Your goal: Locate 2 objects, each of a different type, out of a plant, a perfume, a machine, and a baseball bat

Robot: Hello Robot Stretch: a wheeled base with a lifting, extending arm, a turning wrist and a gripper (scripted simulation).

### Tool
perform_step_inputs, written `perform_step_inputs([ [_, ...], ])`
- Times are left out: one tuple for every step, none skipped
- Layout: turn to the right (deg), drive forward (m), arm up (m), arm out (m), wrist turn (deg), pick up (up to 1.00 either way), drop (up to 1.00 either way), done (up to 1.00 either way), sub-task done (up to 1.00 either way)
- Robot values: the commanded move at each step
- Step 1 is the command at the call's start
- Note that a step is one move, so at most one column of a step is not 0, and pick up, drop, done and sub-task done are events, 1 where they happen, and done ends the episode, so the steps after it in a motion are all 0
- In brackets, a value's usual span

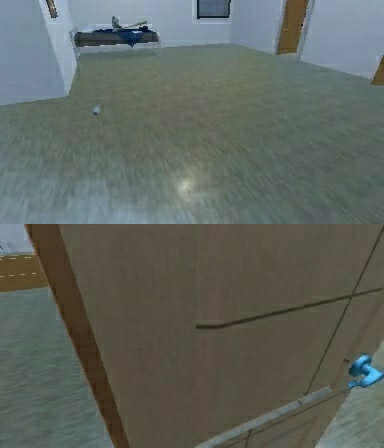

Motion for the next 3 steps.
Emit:
perform_step_inputs([
  [0.0, 0.25, 0.0, 0.0, 0.0, 0.0, 0.0, 0.0, 0.0],
  [45.0, 0.0, 0.0, 0.0, 0.0, 0.0, 0.0, 0.0, 0.0],
  [18.0, 0.0, 0.0, 0.0, 0.0, 0.0, 0.0, 0.0, 0.0],
])
